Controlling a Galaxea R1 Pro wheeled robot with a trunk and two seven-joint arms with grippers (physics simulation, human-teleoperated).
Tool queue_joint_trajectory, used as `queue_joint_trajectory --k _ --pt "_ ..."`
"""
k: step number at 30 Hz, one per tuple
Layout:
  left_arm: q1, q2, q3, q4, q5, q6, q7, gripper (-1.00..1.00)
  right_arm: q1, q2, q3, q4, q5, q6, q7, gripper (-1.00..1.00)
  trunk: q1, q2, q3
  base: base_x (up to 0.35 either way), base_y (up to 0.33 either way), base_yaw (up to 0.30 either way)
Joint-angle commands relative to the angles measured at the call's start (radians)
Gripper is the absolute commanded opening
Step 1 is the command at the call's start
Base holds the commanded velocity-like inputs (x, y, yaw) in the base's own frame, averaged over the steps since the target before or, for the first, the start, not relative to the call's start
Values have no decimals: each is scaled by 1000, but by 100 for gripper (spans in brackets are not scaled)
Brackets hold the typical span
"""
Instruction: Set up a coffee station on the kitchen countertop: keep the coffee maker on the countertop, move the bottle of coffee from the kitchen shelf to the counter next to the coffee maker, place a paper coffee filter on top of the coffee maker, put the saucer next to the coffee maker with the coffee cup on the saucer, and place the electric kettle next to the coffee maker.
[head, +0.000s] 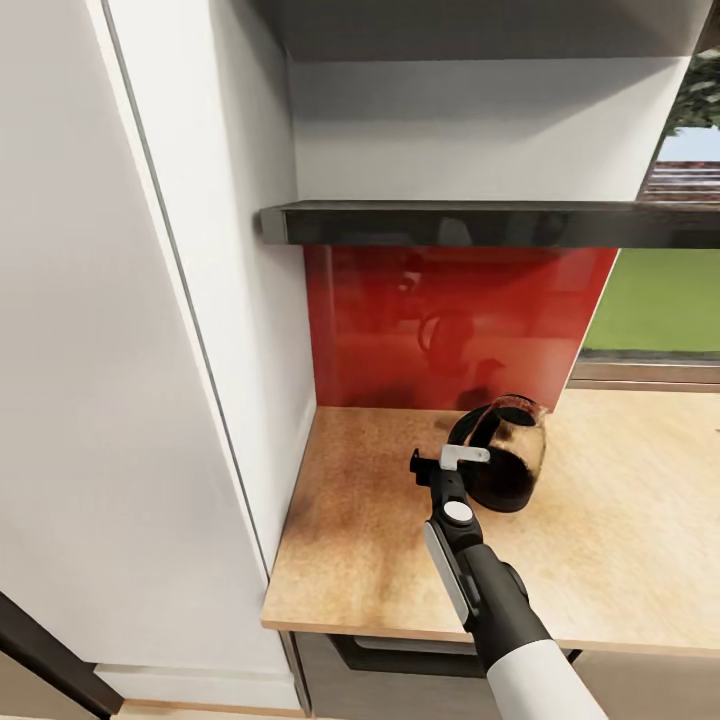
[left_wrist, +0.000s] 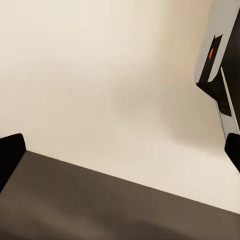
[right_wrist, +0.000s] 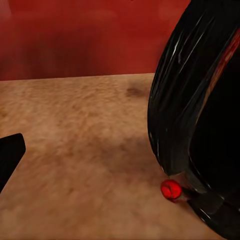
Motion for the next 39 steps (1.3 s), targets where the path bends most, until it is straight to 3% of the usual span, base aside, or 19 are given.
queue_joint_trajectory --k 1,39 --pt "-1 0 6 2 5 -5 0 100 -1 0 2 -1 -2 6 -6 100 1 -2 -2 0 -3 0" --pt "7 0 6 2 5 -5 0 100 -1 0 2 -3 -2 6 -6 100 1 -2 -2 55 -8 0"
